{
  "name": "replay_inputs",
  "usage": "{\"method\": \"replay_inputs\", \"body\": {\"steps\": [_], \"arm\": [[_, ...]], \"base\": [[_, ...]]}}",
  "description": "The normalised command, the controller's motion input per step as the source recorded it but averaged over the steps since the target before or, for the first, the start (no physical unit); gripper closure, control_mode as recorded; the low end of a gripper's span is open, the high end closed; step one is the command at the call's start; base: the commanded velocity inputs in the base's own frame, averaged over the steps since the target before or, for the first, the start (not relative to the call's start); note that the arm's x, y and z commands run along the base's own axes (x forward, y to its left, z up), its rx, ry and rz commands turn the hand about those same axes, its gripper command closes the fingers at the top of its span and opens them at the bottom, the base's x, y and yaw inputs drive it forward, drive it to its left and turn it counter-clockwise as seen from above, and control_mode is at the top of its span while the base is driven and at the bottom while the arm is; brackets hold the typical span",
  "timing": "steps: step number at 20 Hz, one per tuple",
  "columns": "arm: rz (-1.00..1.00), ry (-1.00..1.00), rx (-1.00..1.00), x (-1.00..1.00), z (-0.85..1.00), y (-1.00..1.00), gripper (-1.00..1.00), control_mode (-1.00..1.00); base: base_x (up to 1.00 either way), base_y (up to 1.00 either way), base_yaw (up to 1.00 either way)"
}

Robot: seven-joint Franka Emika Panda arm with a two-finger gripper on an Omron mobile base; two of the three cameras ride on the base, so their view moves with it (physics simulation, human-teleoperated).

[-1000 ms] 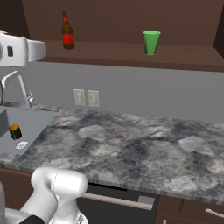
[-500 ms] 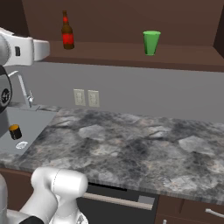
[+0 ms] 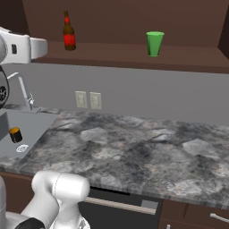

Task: Open the cabinet directly in front. Then move the beer and the cup to the dining counter with the candle on it.

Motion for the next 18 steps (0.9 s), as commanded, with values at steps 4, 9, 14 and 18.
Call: {"method": "replay_inputs", "body": {"steps": [4,9,14,18], "arm": [[0.00,0.00,-0.03,0.18,0.00,0.00,-1.00,-1.00],[0.00,0.00,-0.03,0.27,0.00,0.00,-1.00,-1.00],[0.00,0.00,-0.02,0.24,0.00,0.00,-1.00,-1.00],[0.00,0.00,0.00,0.33,0.00,0.00,-1.00,-1.00]], "base": [[0.00,0.00,0.00],[0.00,0.00,0.00],[0.00,0.00,0.00],[0.00,0.00,0.00]]}}
